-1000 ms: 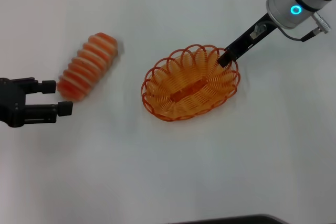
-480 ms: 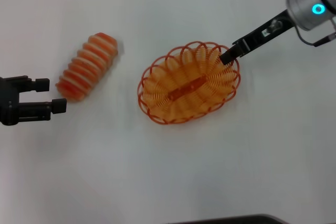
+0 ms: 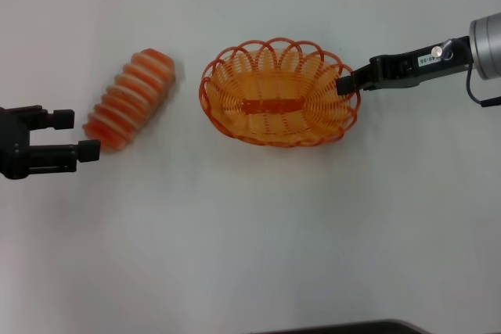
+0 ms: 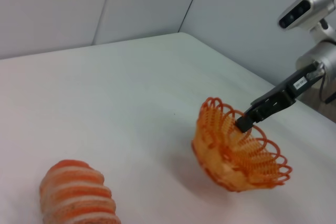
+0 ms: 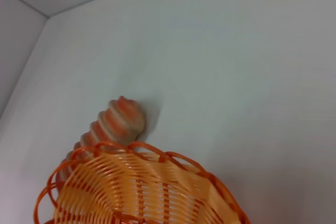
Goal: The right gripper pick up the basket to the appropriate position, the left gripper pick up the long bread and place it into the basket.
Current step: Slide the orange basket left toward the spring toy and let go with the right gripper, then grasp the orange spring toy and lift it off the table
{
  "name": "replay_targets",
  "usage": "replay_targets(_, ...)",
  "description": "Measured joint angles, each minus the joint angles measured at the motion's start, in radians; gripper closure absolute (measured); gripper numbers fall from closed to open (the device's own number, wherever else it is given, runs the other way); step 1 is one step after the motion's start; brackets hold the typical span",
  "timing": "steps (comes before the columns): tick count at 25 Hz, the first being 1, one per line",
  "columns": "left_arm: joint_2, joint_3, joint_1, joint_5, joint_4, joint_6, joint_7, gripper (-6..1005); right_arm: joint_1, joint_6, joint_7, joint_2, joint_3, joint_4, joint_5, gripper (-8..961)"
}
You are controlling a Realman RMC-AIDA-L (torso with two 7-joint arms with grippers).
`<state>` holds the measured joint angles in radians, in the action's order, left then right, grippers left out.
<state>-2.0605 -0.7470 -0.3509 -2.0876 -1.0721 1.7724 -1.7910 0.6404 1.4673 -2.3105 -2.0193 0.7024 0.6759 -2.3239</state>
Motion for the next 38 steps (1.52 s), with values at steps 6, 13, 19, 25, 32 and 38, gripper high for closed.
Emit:
replay_targets(6, 0.0, 0.0, -0.016, -0.01, 0.0, -0.002, 0.001, 186, -0.001, -0.066, -0.005, -0.018, 0.004, -0.031, 0.003, 853)
replay_targets(13, 0.0, 0.001, -0.017, -0.011, 0.0, -0.016, 0.001, 187, 0.005, -0.086, -0.001, -0.025, -0.003, -0.03, 0.009, 808)
replay_targets(19, -0.001, 0.009, -0.017, -0.011, 0.0, -0.019, 0.001, 188, -0.029, -0.018, 0.043, 0.004, -0.021, 0.095, 0.118, 674)
replay_targets(25, -0.001, 0.01, -0.016, -0.011, 0.0, -0.026, 0.001, 189, -0.111, 0.273, 0.408, -0.002, -0.034, 0.279, 0.392, 416)
replay_targets(32, -0.011, 0.008, -0.029, -0.011, -0.026, -0.048, -0.019, 189, -0.125, 0.397, 0.601, -0.004, 0.026, 0.296, 0.247, 83)
replay_targets(38, -0.047, -0.001, -0.077, -0.069, -0.077, -0.114, -0.085, 191, -0.126, 0.35, 0.618, -0.035, 0.032, 0.291, 0.133, 40)
